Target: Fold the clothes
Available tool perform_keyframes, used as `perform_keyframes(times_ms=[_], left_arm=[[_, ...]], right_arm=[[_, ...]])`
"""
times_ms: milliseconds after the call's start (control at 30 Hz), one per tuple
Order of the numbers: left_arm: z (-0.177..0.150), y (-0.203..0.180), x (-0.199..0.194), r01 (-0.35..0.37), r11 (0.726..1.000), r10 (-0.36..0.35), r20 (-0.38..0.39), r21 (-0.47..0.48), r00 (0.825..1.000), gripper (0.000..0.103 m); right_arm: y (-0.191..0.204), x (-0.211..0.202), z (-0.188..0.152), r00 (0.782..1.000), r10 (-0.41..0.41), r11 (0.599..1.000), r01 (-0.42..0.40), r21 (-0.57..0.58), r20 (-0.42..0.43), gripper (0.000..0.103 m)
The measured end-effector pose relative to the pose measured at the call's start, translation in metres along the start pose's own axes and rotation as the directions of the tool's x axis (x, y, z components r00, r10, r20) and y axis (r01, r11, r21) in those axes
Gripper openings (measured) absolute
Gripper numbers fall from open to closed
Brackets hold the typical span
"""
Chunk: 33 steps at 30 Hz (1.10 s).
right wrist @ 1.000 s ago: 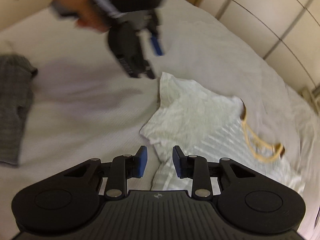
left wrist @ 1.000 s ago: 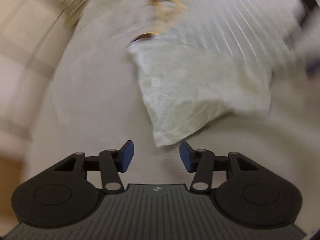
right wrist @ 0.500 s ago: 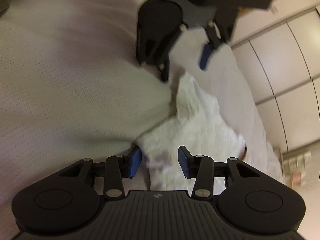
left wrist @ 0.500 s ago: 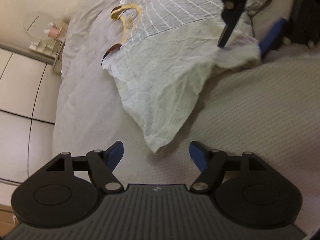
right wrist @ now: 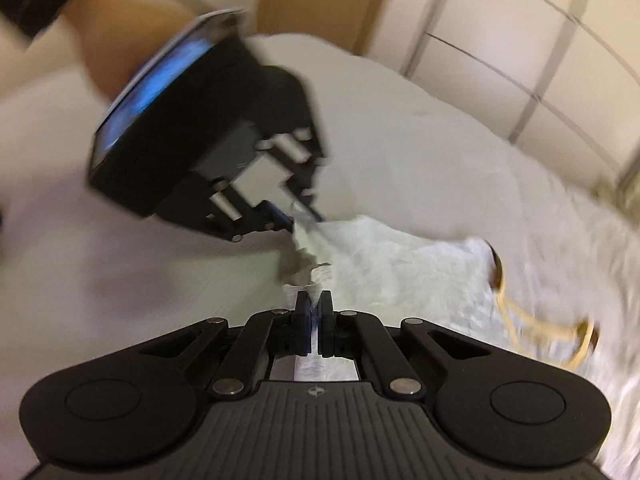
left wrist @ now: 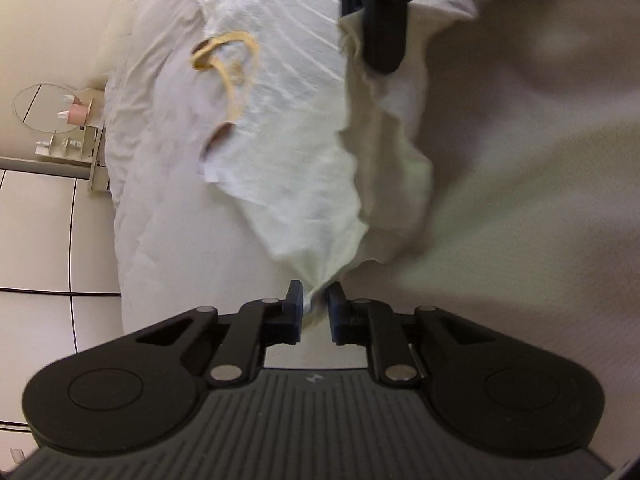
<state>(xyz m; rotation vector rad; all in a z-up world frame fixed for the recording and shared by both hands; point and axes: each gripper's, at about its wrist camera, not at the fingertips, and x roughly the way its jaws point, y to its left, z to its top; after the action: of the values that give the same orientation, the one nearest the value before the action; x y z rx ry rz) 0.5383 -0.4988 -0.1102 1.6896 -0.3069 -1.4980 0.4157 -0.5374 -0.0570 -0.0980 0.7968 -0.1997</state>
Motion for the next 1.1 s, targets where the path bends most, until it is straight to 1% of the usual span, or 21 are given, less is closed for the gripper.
perform_keyframes(times_ms=[67, 100, 133, 167, 200, 233, 300, 333, 400, 467, 533, 567, 600, 667, 733, 800, 900, 933, 1033, 1067, 1100], left_arm=[[0.011, 0.022, -0.003, -0.003, 1.000, 0.003, 0.008, -0.008, 1.000, 0.014], [0.018, 0.035, 0.000, 0.000, 0.999, 0.001, 0.012, -0.039, 1.000, 0.016], [0.026, 0.047, 0.006, 0.000, 0.997, 0.001, 0.014, -0.080, 1.000, 0.017], [0.033, 0.059, 0.012, 0.003, 0.990, -0.001, 0.014, -0.142, 1.000, 0.023], [0.038, 0.070, 0.018, 0.014, 0.976, -0.012, 0.012, -0.216, 1.000, 0.032], [0.042, 0.081, 0.023, 0.020, 0.957, -0.019, 0.006, -0.291, 1.000, 0.038], [0.041, 0.096, 0.031, 0.018, 0.907, -0.027, -0.014, -0.421, 1.000, 0.041], [0.038, 0.099, 0.032, 0.018, 0.877, -0.035, -0.027, -0.480, 0.999, 0.041], [0.029, 0.099, 0.029, 0.026, 0.811, -0.067, -0.048, -0.584, 0.997, 0.041], [0.021, 0.093, 0.025, 0.067, 0.731, -0.123, -0.035, -0.679, 0.992, 0.041], [0.015, 0.085, 0.021, 0.117, 0.644, -0.177, 0.001, -0.756, 0.984, 0.041], [0.016, 0.080, 0.021, 0.147, 0.616, -0.198, 0.028, -0.774, 0.980, 0.041], [0.018, 0.076, 0.022, 0.166, 0.607, -0.211, 0.043, -0.777, 0.976, 0.041], [0.022, 0.073, 0.027, 0.185, 0.606, -0.222, 0.059, -0.774, 0.973, 0.041], [0.022, 0.078, 0.035, 0.190, 0.598, -0.222, 0.067, -0.779, 0.973, 0.041], [0.018, 0.088, 0.048, 0.206, 0.590, -0.230, 0.082, -0.780, 0.970, 0.041], [0.015, 0.098, 0.068, 0.279, 0.623, -0.280, 0.126, -0.730, 0.952, 0.040], [0.011, 0.102, 0.071, 0.305, 0.627, -0.294, 0.145, -0.716, 0.945, 0.040], [-0.003, 0.116, 0.075, 0.345, 0.615, -0.308, 0.187, -0.709, 0.933, 0.039], [-0.007, 0.119, 0.075, 0.376, 0.610, -0.324, 0.213, -0.697, 0.922, 0.039], [-0.008, 0.120, 0.075, 0.407, 0.616, -0.342, 0.236, -0.674, 0.910, 0.039]], right_arm=[[-0.021, -0.011, -0.004, 0.999, 0.032, 0.988, -0.035, 0.152, 0.022, 0.000], [-0.035, -0.014, -0.009, 0.999, 0.046, 0.968, -0.051, 0.244, 0.027, 0.000], [-0.049, -0.017, -0.014, 0.998, 0.055, 0.941, -0.063, 0.334, 0.031, 0.000], [-0.062, -0.016, -0.022, 0.998, 0.063, 0.904, -0.067, 0.423, 0.022, 0.001], [-0.074, -0.013, -0.030, 0.997, 0.072, 0.858, -0.066, 0.509, 0.007, 0.002], [-0.083, -0.009, -0.038, 0.997, 0.080, 0.828, -0.059, 0.557, -0.014, 0.003], [-0.095, 0.002, -0.051, 0.993, 0.098, 0.793, -0.041, 0.607, -0.061, 0.005], [-0.100, 0.010, -0.054, 0.990, 0.110, 0.786, -0.034, 0.617, -0.085, 0.011], [-0.107, 0.013, -0.063, 0.987, 0.116, 0.764, -0.020, 0.645, -0.107, 0.014], [-0.112, 0.015, -0.072, 0.985, 0.121, 0.740, -0.006, 0.673, -0.124, 0.017], [-0.112, 0.007, -0.075, 0.987, 0.108, 0.745, -0.002, 0.667, -0.118, 0.022], [-0.111, 0.003, -0.075, 0.988, 0.100, 0.750, 0.000, 0.661, -0.113, 0.022], [-0.110, -0.002, -0.076, 0.990, 0.093, 0.755, 0.001, 0.655, -0.108, 0.022], [-0.108, -0.008, -0.074, 0.992, 0.087, 0.775, -0.009, 0.632, -0.093, 0.022], [-0.103, -0.007, -0.069, 0.992, 0.104, 0.806, -0.041, 0.591, -0.073, 0.030], [-0.100, -0.002, -0.065, 0.990, 0.126, 0.822, -0.065, 0.565, -0.068, 0.033], [-0.102, 0.006, -0.067, 0.987, 0.137, 0.810, -0.060, 0.584, -0.089, 0.033], [-0.103, 0.008, -0.069, 0.985, 0.142, 0.804, -0.057, 0.592, -0.097, 0.033], [-0.106, 0.010, -0.073, 0.983, 0.147, 0.796, -0.052, 0.604, -0.110, 0.035], [-0.106, 0.011, -0.075, 0.983, 0.148, 0.794, -0.052, 0.606, -0.110, 0.036], [-0.106, 0.010, -0.075, 0.982, 0.150, 0.792, -0.051, 0.608, -0.113, 0.038]])
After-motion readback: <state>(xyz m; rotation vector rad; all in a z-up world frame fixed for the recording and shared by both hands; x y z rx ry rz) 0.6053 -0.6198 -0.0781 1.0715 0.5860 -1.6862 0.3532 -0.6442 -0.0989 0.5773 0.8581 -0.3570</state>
